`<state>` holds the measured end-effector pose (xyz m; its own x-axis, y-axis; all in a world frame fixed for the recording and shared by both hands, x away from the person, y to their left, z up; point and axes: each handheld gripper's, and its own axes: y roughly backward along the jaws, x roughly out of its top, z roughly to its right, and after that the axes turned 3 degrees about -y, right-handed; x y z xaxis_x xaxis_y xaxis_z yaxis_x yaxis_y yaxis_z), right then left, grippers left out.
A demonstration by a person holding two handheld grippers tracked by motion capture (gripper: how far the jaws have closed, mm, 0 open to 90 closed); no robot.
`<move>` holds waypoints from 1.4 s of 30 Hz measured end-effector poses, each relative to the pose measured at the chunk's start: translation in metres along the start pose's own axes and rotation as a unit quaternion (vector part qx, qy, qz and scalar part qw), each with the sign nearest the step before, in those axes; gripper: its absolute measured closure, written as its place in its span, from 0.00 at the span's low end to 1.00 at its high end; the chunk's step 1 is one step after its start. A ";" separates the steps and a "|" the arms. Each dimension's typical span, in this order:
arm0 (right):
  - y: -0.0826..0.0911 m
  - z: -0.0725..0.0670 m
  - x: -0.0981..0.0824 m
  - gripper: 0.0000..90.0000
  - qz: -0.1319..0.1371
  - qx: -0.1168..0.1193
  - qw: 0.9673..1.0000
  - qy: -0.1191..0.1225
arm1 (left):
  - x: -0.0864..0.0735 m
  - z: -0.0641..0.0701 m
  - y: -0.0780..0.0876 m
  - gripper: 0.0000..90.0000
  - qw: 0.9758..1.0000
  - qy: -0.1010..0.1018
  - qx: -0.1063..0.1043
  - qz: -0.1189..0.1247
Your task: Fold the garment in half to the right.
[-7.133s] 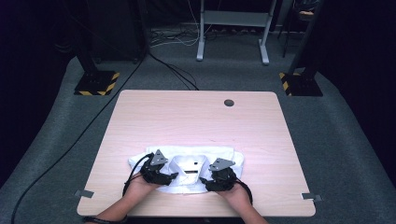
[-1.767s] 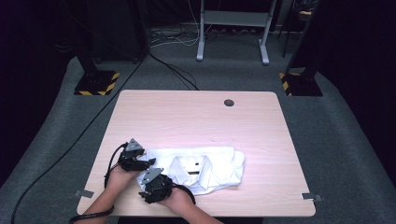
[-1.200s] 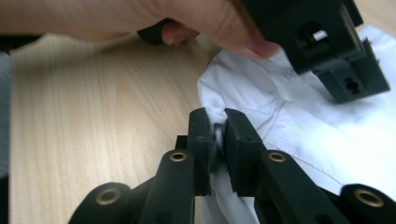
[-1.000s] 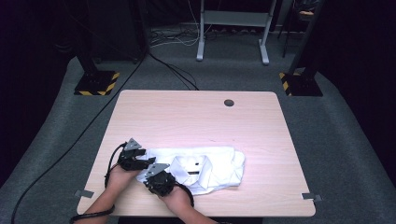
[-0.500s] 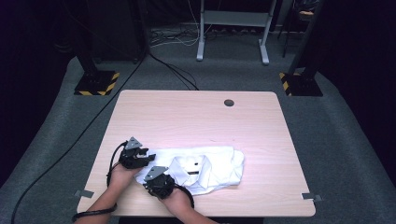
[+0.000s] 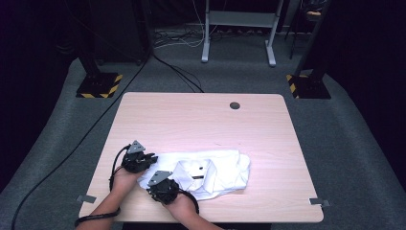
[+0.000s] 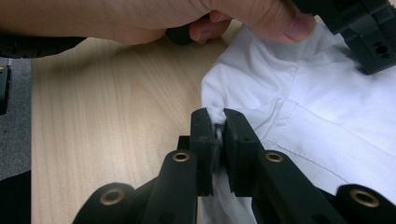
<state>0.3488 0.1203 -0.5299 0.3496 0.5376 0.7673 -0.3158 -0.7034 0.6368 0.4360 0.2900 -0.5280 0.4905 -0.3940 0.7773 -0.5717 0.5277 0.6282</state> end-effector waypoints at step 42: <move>0.038 -0.012 0.046 0.94 0.072 0.026 0.997 0.000 | 0.055 -0.003 0.066 0.97 0.999 -0.034 0.026 0.030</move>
<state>0.3420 0.1236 -0.4696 0.3032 0.4291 0.8508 -0.3166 -0.7968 0.5147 0.4275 0.3048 -0.4439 0.4096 -0.4136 0.8131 -0.6337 0.5121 0.5798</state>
